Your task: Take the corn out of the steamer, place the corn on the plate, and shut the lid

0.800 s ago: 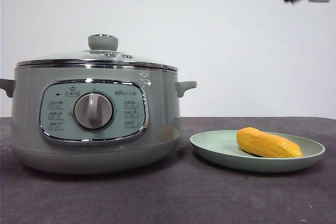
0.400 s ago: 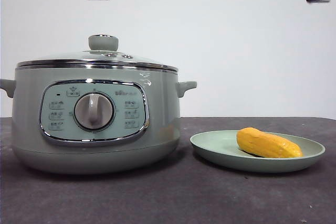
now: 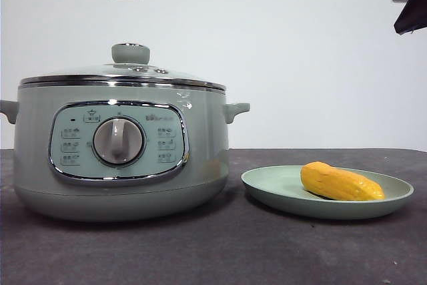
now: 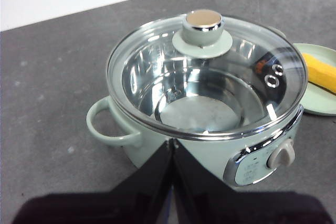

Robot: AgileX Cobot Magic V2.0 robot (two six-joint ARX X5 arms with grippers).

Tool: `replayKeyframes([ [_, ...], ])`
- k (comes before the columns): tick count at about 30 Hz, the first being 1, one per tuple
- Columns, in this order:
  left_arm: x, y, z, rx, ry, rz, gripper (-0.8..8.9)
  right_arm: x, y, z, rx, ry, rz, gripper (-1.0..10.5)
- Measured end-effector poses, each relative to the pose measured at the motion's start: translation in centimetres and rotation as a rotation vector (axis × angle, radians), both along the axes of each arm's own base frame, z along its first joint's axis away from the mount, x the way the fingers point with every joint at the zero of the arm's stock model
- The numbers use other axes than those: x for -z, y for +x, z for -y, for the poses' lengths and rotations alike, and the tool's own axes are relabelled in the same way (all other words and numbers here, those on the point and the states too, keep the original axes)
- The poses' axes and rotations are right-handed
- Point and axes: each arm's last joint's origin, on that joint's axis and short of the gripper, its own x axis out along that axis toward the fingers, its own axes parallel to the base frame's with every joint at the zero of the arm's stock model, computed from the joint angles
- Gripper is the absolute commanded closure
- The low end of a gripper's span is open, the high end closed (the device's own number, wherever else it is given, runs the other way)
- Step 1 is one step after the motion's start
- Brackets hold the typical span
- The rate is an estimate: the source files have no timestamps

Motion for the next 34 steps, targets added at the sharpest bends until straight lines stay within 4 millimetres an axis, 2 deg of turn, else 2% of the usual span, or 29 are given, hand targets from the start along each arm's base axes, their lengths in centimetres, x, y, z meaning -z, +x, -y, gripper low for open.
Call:
replayKeyframes([
  [15, 0.1, 0.0, -0.1, -0.003, 0.033, 0.005, 8.16, 0.0, 0.0, 0.0, 0.0, 0.0, -0.001, 9.4],
  [20, -0.7, -0.1, -1.1, -0.138, 0.011, 0.161, 8.16, 0.0, 0.0, 0.0, 0.0, 0.0, -0.001, 9.4],
  [22, -0.4, -0.1, -1.6, -0.204, -0.022, 0.246, 8.16, 0.0, 0.0, 0.0, 0.0, -0.001, -0.001, 9.4],
  [27, 3.4, 1.1, -2.6, -0.32, -0.043, 0.337, 8.16, 0.0, 0.0, 0.0, 0.0, -0.001, -0.001, 9.4],
  [31, 7.4, 1.6, -3.1, -0.319, -0.049, 0.29, 8.16, 0.0, 0.0, 0.0, 0.0, 0.0, -0.001, 9.4],
  [34, 9.4, 1.7, -3.5, -0.359, -0.057, 0.253, 8.16, 0.0, 0.0, 0.0, 0.0, 0.0, -0.002, 9.4],
])
